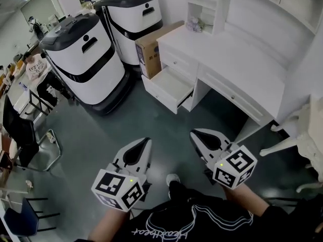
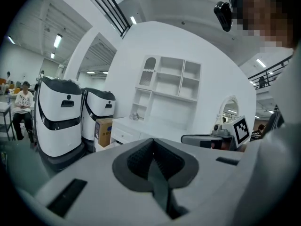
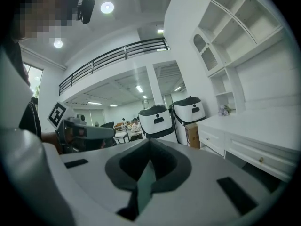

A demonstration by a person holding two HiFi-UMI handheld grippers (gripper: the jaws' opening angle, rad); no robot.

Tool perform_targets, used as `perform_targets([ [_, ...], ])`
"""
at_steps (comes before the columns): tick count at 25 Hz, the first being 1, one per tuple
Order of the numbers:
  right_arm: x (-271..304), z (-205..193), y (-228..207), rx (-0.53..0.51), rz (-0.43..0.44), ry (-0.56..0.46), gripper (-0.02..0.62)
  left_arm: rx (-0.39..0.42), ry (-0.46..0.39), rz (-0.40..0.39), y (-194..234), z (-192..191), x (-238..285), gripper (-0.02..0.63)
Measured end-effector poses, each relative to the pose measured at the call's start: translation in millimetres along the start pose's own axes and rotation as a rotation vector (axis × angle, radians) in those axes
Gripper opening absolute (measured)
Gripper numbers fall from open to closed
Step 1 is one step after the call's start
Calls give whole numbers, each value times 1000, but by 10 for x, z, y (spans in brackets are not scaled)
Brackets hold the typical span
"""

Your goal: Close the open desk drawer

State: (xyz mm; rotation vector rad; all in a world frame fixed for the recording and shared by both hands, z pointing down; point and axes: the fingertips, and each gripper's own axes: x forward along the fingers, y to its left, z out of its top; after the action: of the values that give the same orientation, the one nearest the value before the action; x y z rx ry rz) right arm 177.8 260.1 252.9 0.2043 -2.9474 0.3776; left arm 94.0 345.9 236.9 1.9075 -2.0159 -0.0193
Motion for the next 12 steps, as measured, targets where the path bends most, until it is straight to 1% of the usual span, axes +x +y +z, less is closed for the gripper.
perform_targets([
  [5, 347, 3, -563, 46, -36, -1, 6, -6, 37, -11, 284, 90, 610, 5],
  [10, 648, 29, -958, 29, -54, 23, 6, -51, 66, -36, 557, 164, 1156, 5],
  [12, 774, 53, -1071, 3, -57, 37, 6, -48, 65, -50, 653, 197, 1333, 5],
])
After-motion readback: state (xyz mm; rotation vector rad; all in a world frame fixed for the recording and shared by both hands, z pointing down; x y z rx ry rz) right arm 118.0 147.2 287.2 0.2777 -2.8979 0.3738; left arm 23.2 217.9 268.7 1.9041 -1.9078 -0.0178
